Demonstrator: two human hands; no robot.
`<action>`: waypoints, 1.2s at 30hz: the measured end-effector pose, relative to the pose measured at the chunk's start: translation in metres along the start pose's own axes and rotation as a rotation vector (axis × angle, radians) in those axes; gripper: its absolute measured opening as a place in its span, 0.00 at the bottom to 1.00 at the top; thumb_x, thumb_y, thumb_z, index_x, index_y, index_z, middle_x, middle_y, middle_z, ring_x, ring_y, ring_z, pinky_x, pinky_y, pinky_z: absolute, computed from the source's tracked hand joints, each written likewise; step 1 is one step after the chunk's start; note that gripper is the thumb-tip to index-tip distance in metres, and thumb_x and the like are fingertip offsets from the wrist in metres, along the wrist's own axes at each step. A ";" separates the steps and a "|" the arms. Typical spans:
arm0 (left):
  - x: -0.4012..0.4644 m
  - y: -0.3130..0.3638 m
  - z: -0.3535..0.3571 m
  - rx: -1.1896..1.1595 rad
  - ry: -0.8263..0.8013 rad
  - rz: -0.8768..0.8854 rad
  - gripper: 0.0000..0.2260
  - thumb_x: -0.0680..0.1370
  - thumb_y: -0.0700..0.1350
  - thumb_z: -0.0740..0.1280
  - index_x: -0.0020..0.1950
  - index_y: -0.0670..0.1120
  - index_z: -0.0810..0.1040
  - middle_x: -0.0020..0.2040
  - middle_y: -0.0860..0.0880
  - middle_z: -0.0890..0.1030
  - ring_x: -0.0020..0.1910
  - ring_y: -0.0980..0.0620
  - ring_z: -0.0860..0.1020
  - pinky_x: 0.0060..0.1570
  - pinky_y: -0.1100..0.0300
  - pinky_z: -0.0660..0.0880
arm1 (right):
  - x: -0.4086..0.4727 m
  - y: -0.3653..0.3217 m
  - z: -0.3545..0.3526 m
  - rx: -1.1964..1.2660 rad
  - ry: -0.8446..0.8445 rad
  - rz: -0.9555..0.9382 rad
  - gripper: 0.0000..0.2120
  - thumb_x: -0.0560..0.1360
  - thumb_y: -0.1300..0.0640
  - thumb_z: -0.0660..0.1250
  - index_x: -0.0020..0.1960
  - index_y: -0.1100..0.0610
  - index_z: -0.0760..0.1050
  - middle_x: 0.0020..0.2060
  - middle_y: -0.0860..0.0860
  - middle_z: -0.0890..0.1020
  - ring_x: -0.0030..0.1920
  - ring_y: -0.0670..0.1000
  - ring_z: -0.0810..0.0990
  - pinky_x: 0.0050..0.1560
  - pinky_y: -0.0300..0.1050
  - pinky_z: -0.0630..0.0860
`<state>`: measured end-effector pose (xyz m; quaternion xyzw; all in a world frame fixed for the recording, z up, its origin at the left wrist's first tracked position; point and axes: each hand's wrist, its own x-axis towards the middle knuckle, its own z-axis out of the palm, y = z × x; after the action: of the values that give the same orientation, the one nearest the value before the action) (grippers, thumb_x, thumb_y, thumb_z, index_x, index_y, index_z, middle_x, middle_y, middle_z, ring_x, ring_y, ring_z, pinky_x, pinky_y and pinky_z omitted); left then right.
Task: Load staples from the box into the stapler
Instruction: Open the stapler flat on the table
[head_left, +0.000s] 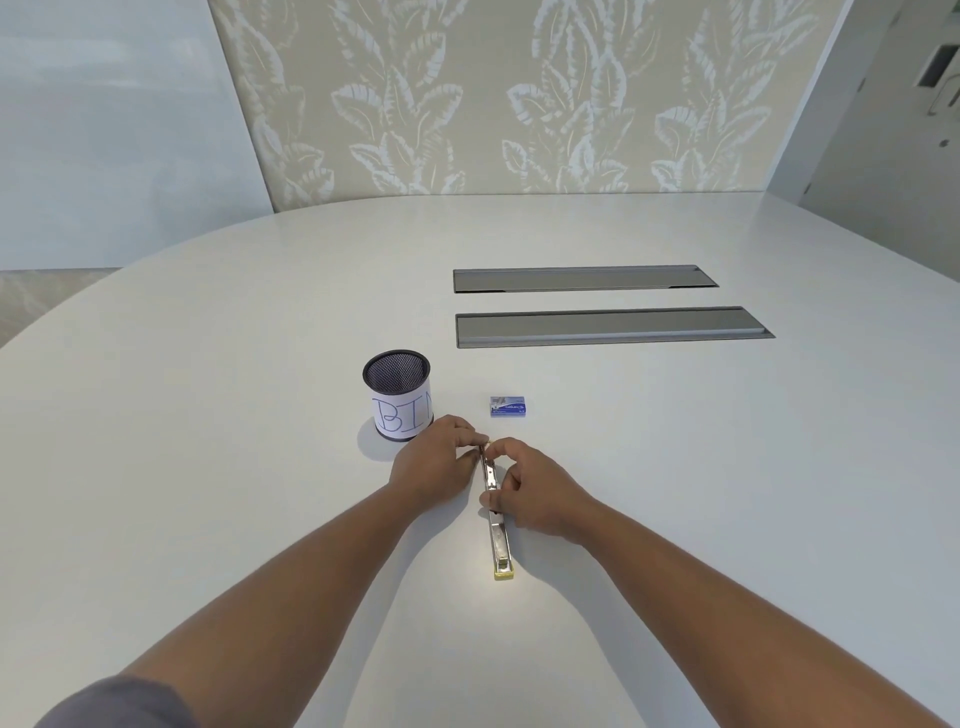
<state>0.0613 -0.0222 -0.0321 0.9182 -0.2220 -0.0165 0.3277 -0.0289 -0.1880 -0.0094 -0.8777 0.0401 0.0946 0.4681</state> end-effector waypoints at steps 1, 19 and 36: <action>0.000 0.001 0.000 0.005 -0.003 -0.001 0.11 0.78 0.50 0.67 0.58 0.60 0.84 0.55 0.65 0.75 0.56 0.62 0.75 0.51 0.59 0.74 | -0.001 0.000 0.000 0.010 0.007 -0.001 0.19 0.71 0.55 0.75 0.56 0.42 0.72 0.26 0.43 0.75 0.37 0.59 0.81 0.52 0.61 0.82; -0.006 0.004 0.003 0.049 0.040 -0.015 0.11 0.79 0.51 0.66 0.58 0.61 0.83 0.59 0.64 0.77 0.56 0.62 0.77 0.46 0.61 0.70 | -0.019 0.003 0.018 -0.090 0.263 -0.094 0.15 0.71 0.50 0.72 0.52 0.37 0.70 0.31 0.30 0.78 0.34 0.37 0.79 0.41 0.44 0.72; -0.006 0.001 0.007 0.035 0.037 -0.031 0.10 0.78 0.50 0.66 0.55 0.63 0.83 0.54 0.69 0.75 0.53 0.65 0.76 0.44 0.63 0.69 | -0.020 0.008 0.022 -0.076 0.307 -0.165 0.09 0.70 0.47 0.74 0.47 0.40 0.76 0.45 0.38 0.80 0.43 0.42 0.80 0.45 0.40 0.73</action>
<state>0.0544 -0.0244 -0.0375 0.9273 -0.2020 -0.0005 0.3152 -0.0526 -0.1750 -0.0237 -0.8992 0.0351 -0.0778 0.4291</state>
